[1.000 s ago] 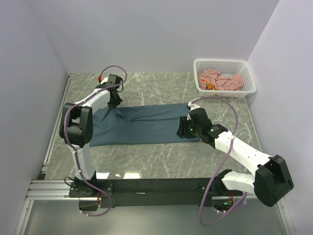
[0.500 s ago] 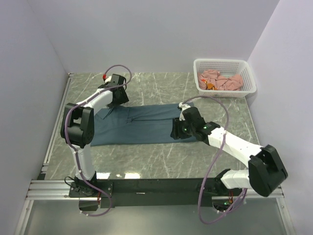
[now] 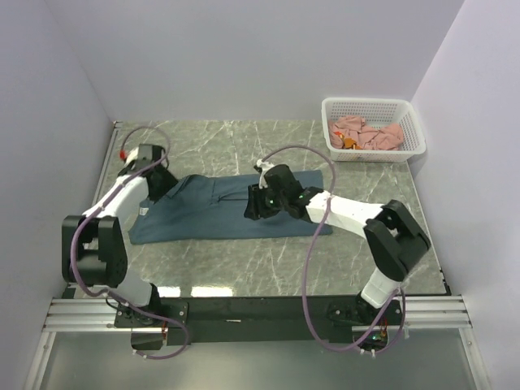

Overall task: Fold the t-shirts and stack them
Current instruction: Fold the tshirt

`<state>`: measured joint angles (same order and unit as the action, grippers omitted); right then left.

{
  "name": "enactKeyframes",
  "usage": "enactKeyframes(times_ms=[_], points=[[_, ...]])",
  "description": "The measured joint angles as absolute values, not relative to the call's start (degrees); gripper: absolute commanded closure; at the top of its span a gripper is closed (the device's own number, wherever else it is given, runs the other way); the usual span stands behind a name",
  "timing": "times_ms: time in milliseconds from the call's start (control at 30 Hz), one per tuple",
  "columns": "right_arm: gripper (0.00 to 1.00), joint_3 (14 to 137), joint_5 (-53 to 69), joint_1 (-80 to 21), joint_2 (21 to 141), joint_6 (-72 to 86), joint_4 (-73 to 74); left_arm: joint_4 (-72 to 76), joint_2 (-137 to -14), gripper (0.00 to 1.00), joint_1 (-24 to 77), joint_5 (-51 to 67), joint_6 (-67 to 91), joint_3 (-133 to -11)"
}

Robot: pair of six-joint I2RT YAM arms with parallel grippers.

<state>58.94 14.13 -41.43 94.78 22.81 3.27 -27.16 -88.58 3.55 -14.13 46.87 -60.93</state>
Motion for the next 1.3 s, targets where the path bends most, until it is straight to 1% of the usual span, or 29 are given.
enactKeyframes(times_ms=[33,133,333,433,500,533,600,633,700,767,900,933,1000,1033,1100,1300], points=[[0.51,58.9,14.5,-41.5,95.9,23.5,3.0,-27.1,-87.8,0.43,2.3,-13.5,47.4,-59.0],[0.51,58.4,14.7,-41.5,98.5,25.6,2.7,-26.9,-87.1,0.48,-2.1,-11.6,49.0,-53.7],[0.52,54.8,14.8,-40.2,99.7,30.5,2.0,-26.7,-84.0,0.5,-11.2,-8.7,52.1,-44.0],[0.52,51.5,16.3,-37.8,99.8,33.4,1.3,-27.2,-80.8,0.49,-14.6,-8.5,52.7,-42.0],[0.52,50.4,17.9,-36.4,99.6,34.6,-0.4,-27.9,-79.9,0.46,-16.7,-8.4,52.7,-41.4],[0.52,50.1,18.6,-35.9,99.6,35.1,-0.8,-28.3,-79.7,0.41,-17.6,-8.4,52.7,-41.4],[0.52,49.8,19.0,-35.6,99.3,35.1,-1.0,-28.8,-79.5,0.36,-19.1,-8.4,52.6,-41.5],[0.52,49.8,18.9,-35.6,98.9,34.9,-0.6,-29.3,-79.4,0.31,-19.3,-8.3,52.6,-41.9],[0.52,49.8,18.8,-35.6,97.9,34.5,0.7,-30.5,-78.9,0.28,-19.4,-8.3,52.3,-43.1],[0.51,49.8,18.4,-35.6,96.2,33.6,2.0,-31.5,-77.7,0.27,-19.4,-7.7,52.2,-44.9],[0.51,49.8,18.0,-35.6,92.3,32.1,3.7,-31.4,-75.0,0.33,-17.5,-5.8,52.2,-49.1],[0.51,49.9,17.9,-35.6,91.2,31.7,4.1,-31.0,-74.6,0.39,-16.2,-5.4,52.2,-50.2],[0.51,49.9,17.8,-35.6,89.1,31.0,4.5,-29.9,-74.7,0.45,-13.9,-4.1,52.5,-51.7],[0.51,49.9,17.6,-35.6,88.3,30.6,4.6,-29.3,-75.2,0.51,-12.7,-3.6,52.4,-52.3],[0.51,49.9,17.4,-35.6,87.1,30.2,4.9,-28.1,-77.0,0.56,-10.7,-2.5,52.7,-53.3],[0.51,49.1,16.9,-35.6,85.3,29.7,5.2,-25.3,-87.0,0.59,-8.0,-0.4,52.2,-55.8]])
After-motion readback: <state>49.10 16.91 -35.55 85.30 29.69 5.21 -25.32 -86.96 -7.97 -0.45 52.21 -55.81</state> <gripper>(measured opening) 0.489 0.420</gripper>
